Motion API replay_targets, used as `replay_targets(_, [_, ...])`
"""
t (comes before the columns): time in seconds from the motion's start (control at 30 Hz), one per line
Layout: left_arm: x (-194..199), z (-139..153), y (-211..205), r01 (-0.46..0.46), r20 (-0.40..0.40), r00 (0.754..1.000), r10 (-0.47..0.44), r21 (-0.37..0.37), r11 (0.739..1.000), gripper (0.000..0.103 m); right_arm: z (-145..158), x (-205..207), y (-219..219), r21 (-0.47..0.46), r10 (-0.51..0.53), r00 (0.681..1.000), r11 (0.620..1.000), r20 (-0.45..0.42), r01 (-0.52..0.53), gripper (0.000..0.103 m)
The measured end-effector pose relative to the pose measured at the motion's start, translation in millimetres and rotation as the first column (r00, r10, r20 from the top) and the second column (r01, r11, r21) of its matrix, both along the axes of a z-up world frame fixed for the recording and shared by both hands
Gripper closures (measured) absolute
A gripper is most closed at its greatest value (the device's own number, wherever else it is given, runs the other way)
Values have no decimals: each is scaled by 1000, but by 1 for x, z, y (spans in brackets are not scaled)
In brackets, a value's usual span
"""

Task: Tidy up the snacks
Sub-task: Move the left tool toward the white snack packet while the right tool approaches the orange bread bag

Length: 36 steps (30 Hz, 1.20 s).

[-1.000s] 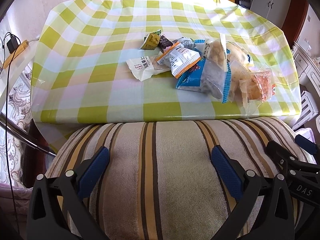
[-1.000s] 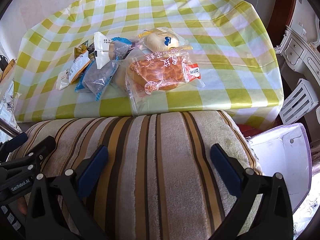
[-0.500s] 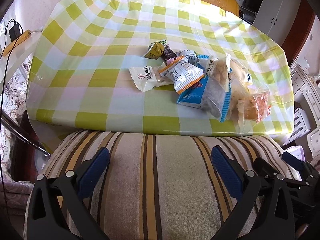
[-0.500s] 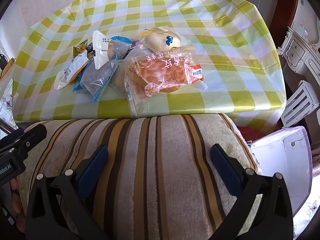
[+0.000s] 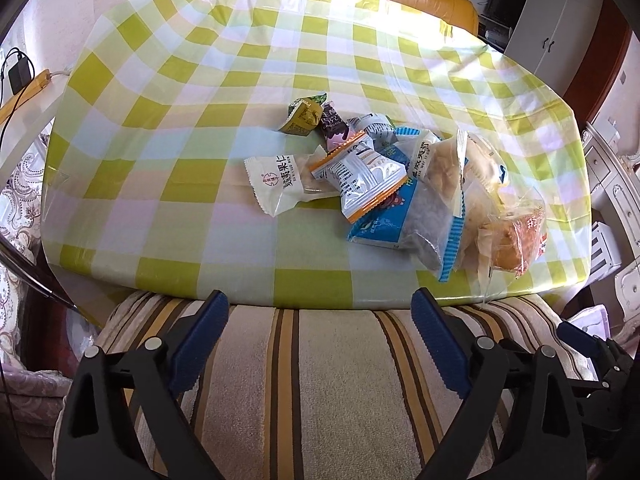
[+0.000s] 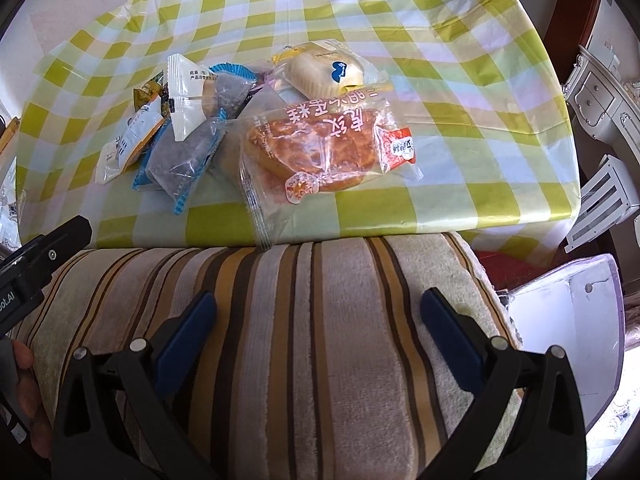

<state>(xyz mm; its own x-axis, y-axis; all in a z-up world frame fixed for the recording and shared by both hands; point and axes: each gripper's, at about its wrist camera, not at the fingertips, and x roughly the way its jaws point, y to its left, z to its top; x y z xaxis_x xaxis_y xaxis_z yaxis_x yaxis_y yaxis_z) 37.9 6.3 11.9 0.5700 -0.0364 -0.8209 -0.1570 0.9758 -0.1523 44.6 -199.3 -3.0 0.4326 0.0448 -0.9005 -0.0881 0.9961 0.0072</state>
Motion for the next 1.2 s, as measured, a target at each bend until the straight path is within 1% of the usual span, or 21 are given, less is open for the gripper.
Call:
replay_targets(0.23, [8, -1, 1, -7, -11, 1000, 7, 11, 1000, 15, -5, 17, 4, -18, -10, 999, 1000, -51, 9, 1])
replay_targets(0.4, [13, 1, 2, -15, -9, 1000, 15, 20, 1000, 16, -7, 31, 6, -13, -10, 997, 1000, -75, 9, 1])
replay_targets(0.53, [17, 3, 7, -24, 2, 1000, 24, 2, 1000, 18, -1, 42, 1, 46, -26, 998, 999, -58, 29, 1])
replay_targets(0.6, [20, 4, 9, -27, 6, 1000, 27, -3, 1000, 21, 5, 47, -3, 68, -42, 999, 997, -30, 44, 1])
replay_targets(0.7, [23, 7, 10, -20, 17, 1000, 20, -11, 1000, 25, 11, 56, -11, 107, -60, 998, 992, -10, 61, 1])
replay_targets(0.8, [26, 8, 11, -9, 25, 1000, 10, -33, 999, 28, 17, 64, -18, 124, -62, 998, 991, 25, 59, 1])
replay_targets(0.93, [30, 7, 14, -10, 25, 1000, 11, -67, 998, 29, 22, 73, -26, 157, -72, 996, 986, 53, 63, 1])
replay_targets(1.03, [34, 5, 23, -33, 18, 999, 35, -110, 993, 29, 21, 79, -29, 183, -92, 995, 980, 42, 83, 1])
replay_targets(1.13, [39, 2, 34, -62, 7, 998, 64, -151, 987, 30, 19, 84, -36, 239, -157, 987, 959, 16, 149, 1])
replay_targets(1.2, [44, 0, 43, -86, -6, 996, 87, -173, 981, 33, 15, 87, -40, 268, -190, 982, 945, -11, 186, 1])
